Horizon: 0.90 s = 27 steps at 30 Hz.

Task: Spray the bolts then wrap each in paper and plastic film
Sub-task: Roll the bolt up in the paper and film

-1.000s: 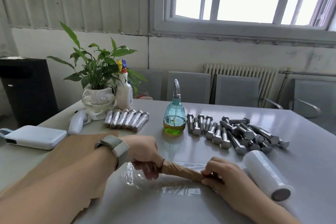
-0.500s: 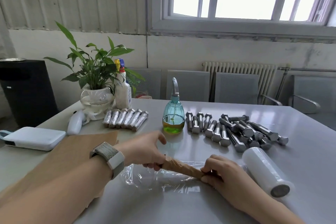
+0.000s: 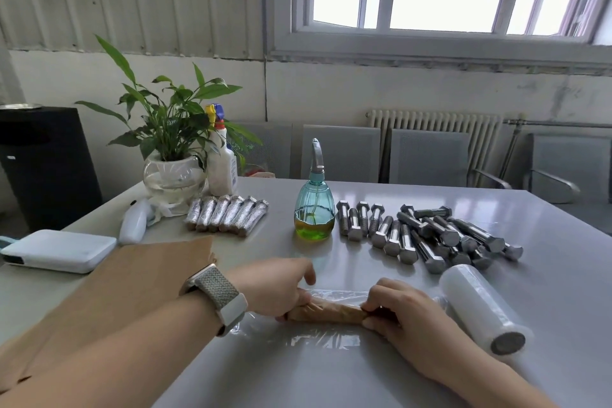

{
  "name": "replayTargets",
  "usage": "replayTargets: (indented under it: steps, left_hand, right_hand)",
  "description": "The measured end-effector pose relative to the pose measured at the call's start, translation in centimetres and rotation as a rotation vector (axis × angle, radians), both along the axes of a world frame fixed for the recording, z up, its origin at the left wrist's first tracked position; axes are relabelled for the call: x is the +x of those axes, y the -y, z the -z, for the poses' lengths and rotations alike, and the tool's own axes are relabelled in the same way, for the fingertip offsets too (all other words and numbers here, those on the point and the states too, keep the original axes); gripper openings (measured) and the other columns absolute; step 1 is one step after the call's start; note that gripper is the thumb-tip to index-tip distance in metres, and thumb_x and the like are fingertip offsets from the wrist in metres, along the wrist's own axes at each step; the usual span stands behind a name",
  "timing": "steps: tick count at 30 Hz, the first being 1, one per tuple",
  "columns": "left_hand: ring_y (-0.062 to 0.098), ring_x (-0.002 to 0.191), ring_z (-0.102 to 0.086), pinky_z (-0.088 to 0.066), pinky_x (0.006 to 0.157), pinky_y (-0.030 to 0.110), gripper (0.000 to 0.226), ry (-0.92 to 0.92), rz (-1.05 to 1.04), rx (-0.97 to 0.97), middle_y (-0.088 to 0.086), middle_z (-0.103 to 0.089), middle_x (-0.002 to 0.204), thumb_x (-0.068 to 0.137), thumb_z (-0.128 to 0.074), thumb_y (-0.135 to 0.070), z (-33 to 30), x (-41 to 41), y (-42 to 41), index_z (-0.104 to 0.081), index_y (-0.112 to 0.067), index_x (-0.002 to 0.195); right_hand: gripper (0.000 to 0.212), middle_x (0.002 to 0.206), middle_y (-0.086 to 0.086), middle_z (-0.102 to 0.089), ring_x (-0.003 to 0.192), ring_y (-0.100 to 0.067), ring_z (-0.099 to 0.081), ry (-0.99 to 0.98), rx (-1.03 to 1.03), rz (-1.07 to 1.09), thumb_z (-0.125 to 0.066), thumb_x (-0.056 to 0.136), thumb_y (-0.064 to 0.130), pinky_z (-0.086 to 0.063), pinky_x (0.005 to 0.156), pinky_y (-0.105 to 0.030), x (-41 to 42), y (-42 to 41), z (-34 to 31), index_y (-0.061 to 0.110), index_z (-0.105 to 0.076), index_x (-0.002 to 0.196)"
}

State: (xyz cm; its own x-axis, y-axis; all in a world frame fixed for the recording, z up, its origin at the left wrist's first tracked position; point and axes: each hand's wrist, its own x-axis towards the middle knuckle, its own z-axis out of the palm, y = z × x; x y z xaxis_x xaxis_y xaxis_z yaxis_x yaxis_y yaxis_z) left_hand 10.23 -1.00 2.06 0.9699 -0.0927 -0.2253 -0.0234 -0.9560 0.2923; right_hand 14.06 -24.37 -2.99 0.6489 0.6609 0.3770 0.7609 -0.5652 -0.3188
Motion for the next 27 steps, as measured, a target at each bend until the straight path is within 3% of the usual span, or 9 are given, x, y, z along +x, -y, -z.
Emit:
replayTargets:
  steps: [4, 8, 10, 12, 15, 17, 20, 23, 27]
  left_hand:
    - [0.02, 0.083, -0.069, -0.042, 0.059, 0.022, 0.027, -0.003, 0.0, -0.019, -0.014, -0.048, 0.075, 0.1, -0.05, -0.033, 0.2, 0.3, -0.1, -0.049, -0.027, 0.127]
    - [0.008, 0.047, -0.055, -0.043, 0.044, 0.018, 0.039, -0.062, -0.132, -0.146, -0.006, -0.062, 0.072, 0.095, -0.06, -0.035, 0.1, 0.3, -0.4, -0.049, -0.015, 0.127]
    - [0.009, 0.039, -0.051, -0.043, 0.042, 0.017, 0.04, -0.075, -0.224, -0.209, 0.006, -0.072, 0.067, 0.089, -0.067, -0.039, 0.2, 0.1, -0.8, -0.064, -0.003, 0.107]
    - [0.01, 0.039, -0.053, -0.041, 0.042, 0.015, 0.042, -0.033, -0.3, -0.255, 0.006, -0.071, 0.059, 0.084, -0.071, -0.045, 0.4, -0.1, -1.2, -0.072, -0.003, 0.087]
    - [0.013, 0.044, -0.062, -0.043, 0.041, 0.018, 0.039, -0.013, -0.441, -0.608, 0.007, -0.068, 0.056, 0.089, -0.069, -0.038, 0.6, -1.0, -2.0, -0.068, 0.001, 0.086]
    - [0.017, 0.053, -0.067, -0.05, 0.044, 0.022, 0.032, -0.071, -0.505, -0.889, 0.014, -0.07, 0.065, 0.095, -0.063, -0.026, 0.7, -1.9, -2.7, -0.065, 0.006, 0.092]
    - [0.021, 0.06, -0.069, -0.056, 0.05, 0.026, 0.017, -0.096, -0.567, -1.123, 0.021, -0.071, 0.077, 0.094, -0.062, -0.008, 1.4, -3.3, -3.0, -0.066, 0.009, 0.097]
    - [0.015, 0.052, -0.062, -0.047, 0.044, 0.021, 0.007, 0.019, -0.558, -1.056, 0.011, -0.068, 0.066, 0.091, -0.064, -0.001, 2.3, -3.8, -2.3, -0.07, 0.003, 0.091]
    - [0.017, 0.051, -0.058, -0.041, 0.043, 0.02, 0.013, 0.228, -0.563, -0.937, 0.008, -0.067, 0.058, 0.089, -0.068, -0.003, 3.7, -3.9, -1.3, -0.073, -0.009, 0.079]
  right_hand:
    - [0.006, 0.089, 0.016, -0.054, 0.083, -0.001, -0.047, 0.002, 0.018, -0.012, -0.071, 0.087, 0.019, -0.033, 0.074, -0.005, 0.1, 0.0, 0.0, 0.017, -0.067, 0.09]
    - [0.007, 0.09, 0.014, -0.056, 0.082, -0.001, -0.047, -0.007, 0.025, -0.011, -0.072, 0.087, 0.019, -0.033, 0.073, -0.005, 0.0, 0.0, 0.0, 0.016, -0.067, 0.091]
    - [0.007, 0.091, 0.013, -0.057, 0.082, -0.001, -0.048, -0.012, 0.035, -0.005, -0.072, 0.087, 0.02, -0.033, 0.072, -0.005, -0.1, 0.0, -0.1, 0.016, -0.068, 0.091]
    - [0.006, 0.09, 0.014, -0.056, 0.083, -0.002, -0.049, -0.027, 0.05, -0.003, -0.072, 0.087, 0.02, -0.035, 0.074, -0.006, -0.1, -0.1, -0.1, 0.017, -0.067, 0.09]
    - [0.006, 0.089, 0.019, -0.054, 0.082, 0.007, -0.048, -0.044, 0.061, -0.004, -0.072, 0.087, 0.02, -0.035, 0.076, -0.006, -0.1, 0.0, 0.0, 0.019, -0.067, 0.09]
    - [0.006, 0.088, 0.021, -0.053, 0.082, 0.009, -0.047, -0.049, 0.066, -0.004, -0.072, 0.087, 0.02, -0.034, 0.075, -0.005, -0.1, 0.0, 0.1, 0.019, -0.068, 0.09]
    - [0.007, 0.088, 0.022, -0.053, 0.08, 0.011, -0.048, -0.057, 0.072, -0.003, -0.074, 0.086, 0.02, -0.035, 0.074, -0.005, 0.0, -0.1, 0.1, 0.019, -0.069, 0.091]
    - [0.007, 0.088, 0.023, -0.053, 0.081, 0.014, -0.048, -0.061, 0.078, -0.002, -0.074, 0.085, 0.02, -0.035, 0.075, -0.005, 0.0, -0.1, 0.1, 0.019, -0.069, 0.09]
    - [0.008, 0.087, 0.022, -0.053, 0.082, 0.007, -0.049, -0.053, 0.077, 0.005, -0.074, 0.085, 0.02, -0.036, 0.076, -0.006, 0.1, 0.0, 0.1, 0.018, -0.069, 0.091]
